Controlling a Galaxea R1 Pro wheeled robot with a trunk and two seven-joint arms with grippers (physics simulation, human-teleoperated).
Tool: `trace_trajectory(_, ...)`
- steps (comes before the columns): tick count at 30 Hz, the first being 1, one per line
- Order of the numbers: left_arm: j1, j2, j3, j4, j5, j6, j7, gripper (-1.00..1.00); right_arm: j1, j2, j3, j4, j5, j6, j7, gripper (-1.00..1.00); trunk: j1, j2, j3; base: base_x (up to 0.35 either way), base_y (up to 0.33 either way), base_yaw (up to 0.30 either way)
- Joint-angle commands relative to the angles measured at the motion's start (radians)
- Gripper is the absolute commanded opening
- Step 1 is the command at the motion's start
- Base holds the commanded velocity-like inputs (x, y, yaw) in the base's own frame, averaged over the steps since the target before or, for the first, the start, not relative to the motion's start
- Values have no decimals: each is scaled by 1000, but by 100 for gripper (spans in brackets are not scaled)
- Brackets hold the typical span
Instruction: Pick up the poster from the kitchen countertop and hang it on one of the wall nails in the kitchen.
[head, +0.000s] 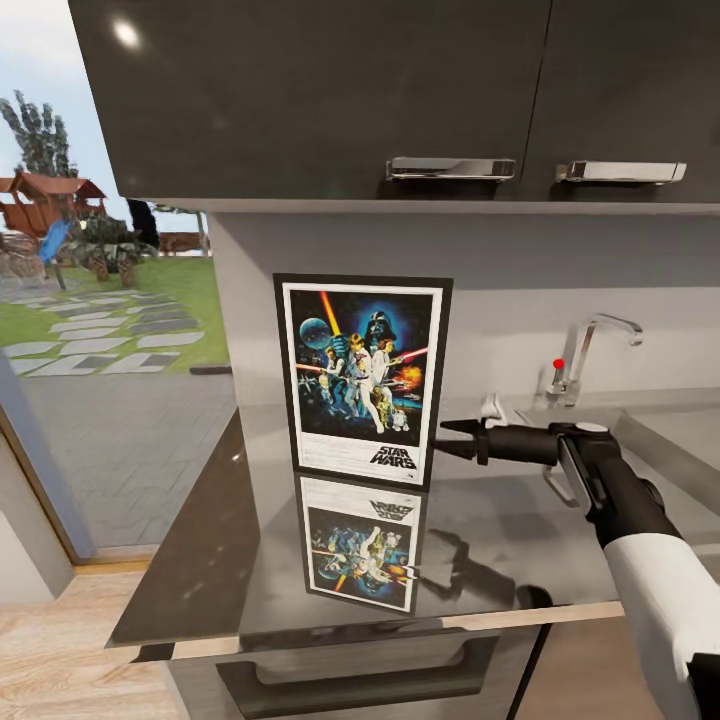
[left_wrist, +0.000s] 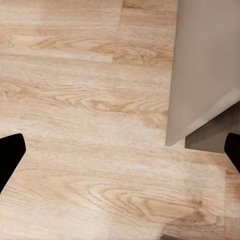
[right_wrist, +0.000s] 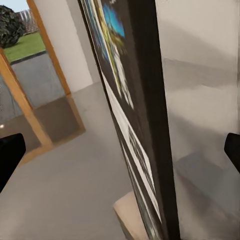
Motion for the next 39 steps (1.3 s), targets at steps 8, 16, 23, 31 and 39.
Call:
trace_trajectory(8, 0, 0, 3, -1, 0, -1, -7, 100, -1, 0, 0, 51, -2, -10, 2, 100, 0, -1, -1, 0, 0, 0)
trace_trajectory(16, 0, 0, 3, -1, 0, -1, -7, 100, -1, 0, 0, 54, -2, -11, 2, 100, 0, -1, -1, 0, 70, 0)
trace_trajectory(23, 0, -1, 3, -1, 0, -1, -7, 100, -1, 0, 0, 54, -2, -11, 2, 100, 0, -1, -1, 0, 56, 0)
trace_trajectory(31, 0, -1, 3, -1, 0, -1, -7, 100, -1, 0, 0, 53, -2, -11, 2, 100, 0, -1, -1, 0, 6, 0)
trace_trajectory(39, 0, 0, 3, -1, 0, -1, -7, 100, -1, 1, 1, 52, -2, -11, 2, 100, 0, -1, -1, 0, 0, 0)
